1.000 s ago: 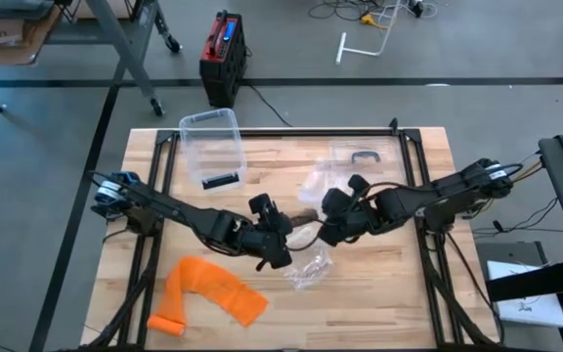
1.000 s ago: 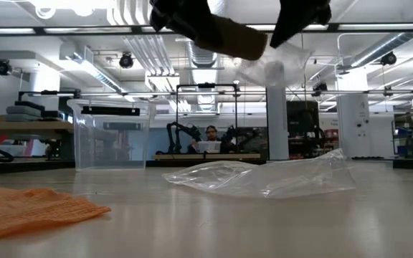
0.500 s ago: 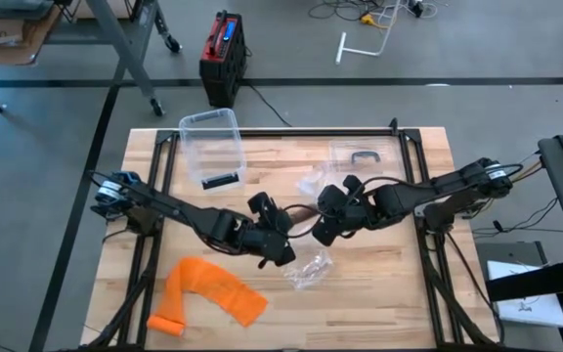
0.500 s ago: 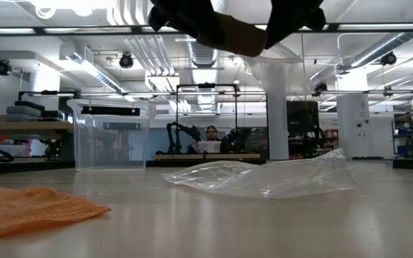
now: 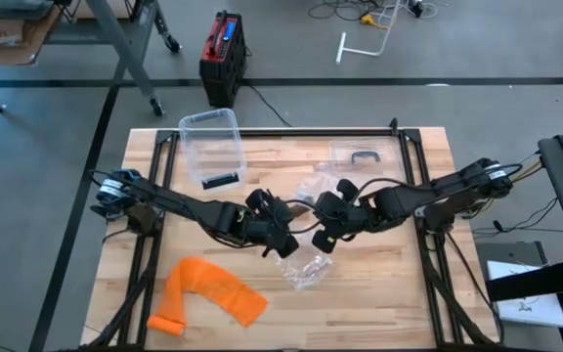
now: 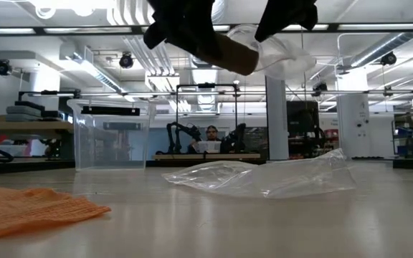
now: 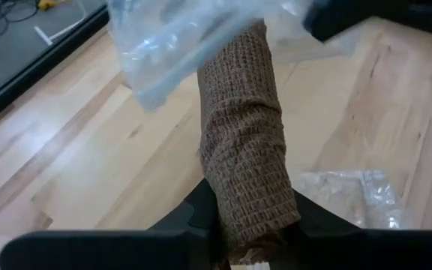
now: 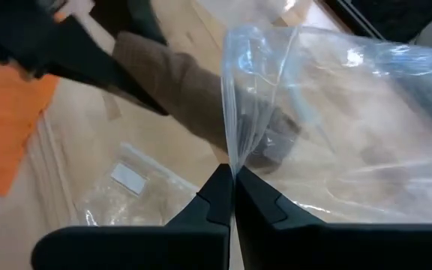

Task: Roll bandage
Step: Put the rolled brown bandage into the right transparent zip bag

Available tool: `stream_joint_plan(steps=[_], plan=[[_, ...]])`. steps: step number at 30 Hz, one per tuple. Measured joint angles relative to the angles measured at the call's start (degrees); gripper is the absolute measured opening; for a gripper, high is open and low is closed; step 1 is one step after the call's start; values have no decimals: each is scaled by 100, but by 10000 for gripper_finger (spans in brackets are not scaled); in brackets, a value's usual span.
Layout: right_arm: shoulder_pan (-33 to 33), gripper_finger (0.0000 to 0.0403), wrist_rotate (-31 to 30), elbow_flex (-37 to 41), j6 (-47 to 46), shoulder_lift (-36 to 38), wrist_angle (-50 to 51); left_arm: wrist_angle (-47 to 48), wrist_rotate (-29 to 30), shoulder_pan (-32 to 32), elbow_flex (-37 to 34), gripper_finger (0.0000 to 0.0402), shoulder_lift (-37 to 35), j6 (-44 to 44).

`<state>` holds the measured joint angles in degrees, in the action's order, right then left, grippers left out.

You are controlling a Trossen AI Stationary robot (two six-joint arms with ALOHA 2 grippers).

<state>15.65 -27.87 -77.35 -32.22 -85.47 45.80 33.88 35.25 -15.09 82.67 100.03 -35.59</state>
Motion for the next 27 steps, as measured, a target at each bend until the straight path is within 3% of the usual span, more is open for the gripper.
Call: stream_joint_plan(steps=[19, 27], plan=[[33, 0, 181, 642, -72, -100, -357, -636, -280, -33, 0, 54, -4, -116], [345, 0, -400, 751, 81, -88, -431, -1268, -484, -61, -329, 53, -136, -59]])
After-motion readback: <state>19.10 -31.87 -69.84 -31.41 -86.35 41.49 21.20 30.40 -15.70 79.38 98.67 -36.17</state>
